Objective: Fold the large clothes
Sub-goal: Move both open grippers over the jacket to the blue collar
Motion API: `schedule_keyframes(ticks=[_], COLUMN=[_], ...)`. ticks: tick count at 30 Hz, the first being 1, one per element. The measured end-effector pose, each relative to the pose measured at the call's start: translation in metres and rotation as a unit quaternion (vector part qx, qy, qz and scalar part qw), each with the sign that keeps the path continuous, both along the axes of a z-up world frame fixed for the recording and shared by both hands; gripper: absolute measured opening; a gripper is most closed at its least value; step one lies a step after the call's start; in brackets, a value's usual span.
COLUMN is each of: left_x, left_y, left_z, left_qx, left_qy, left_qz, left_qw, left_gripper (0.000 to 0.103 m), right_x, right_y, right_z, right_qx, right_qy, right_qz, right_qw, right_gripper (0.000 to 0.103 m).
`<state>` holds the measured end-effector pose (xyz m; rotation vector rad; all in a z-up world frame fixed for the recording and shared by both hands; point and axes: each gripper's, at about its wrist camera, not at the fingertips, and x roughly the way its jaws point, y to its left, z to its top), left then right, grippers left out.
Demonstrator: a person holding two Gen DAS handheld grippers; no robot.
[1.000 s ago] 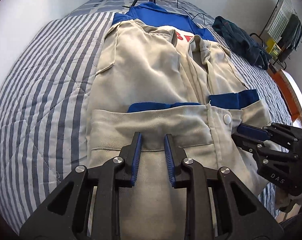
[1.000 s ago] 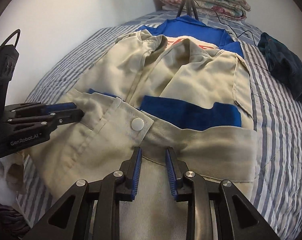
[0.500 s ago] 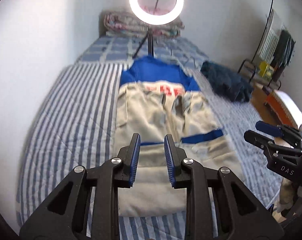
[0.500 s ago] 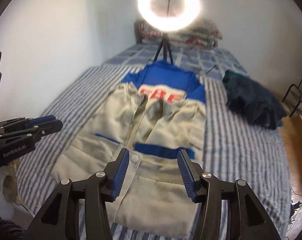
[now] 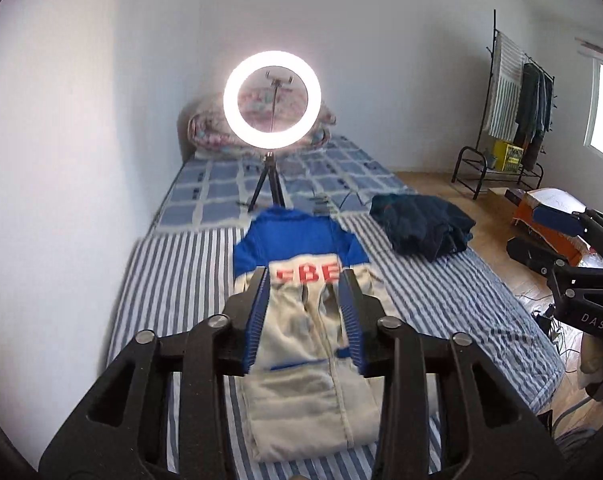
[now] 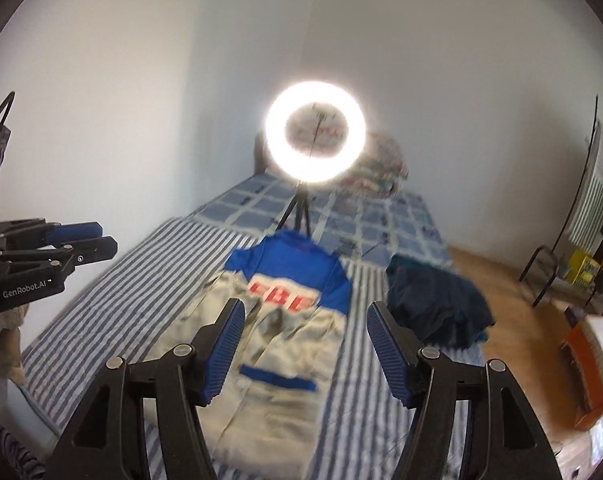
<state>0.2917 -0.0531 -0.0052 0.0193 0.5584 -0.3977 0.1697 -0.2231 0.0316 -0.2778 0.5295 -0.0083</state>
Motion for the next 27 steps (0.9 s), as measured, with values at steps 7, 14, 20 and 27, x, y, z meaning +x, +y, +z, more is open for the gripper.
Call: schedule_keyframes(ticks=[7, 14, 20, 27], left_x=[0.070, 0.187, 0.277, 0.378], left_y=[-0.007, -0.001, -0.010, -0.031], left_z=[0.040, 0.025, -0.035, -0.148], left_qx=[-0.021, -0.082, -0.087, -0.069], left_qy=[-0.018, 0.039, 0.099, 0.191], left_qz=[0.000, 0.015, 0.005, 0.004], left_qw=[0.9996, 0.9957, 0.9913, 0.9791], left_gripper=[0.045, 0.045, 0.045, 0.045], right_x=[0.048, 0.131, 0.222, 0.332], right_y=[-0.013, -0.028, -0.055, -0.118], right_z=[0.036, 0.031, -0.021, -0.126], right_qx=[-0.053, -0.057, -0.019, 0.099], right_qy=[-0.033, -0.027, 0.029, 0.136], right_qz=[-0.015, -0.027, -0.005, -0.004], right_qw=[0.998, 0.998, 0.999, 0.986], right_gripper=[0.066, 0.065, 0.064, 0.054])
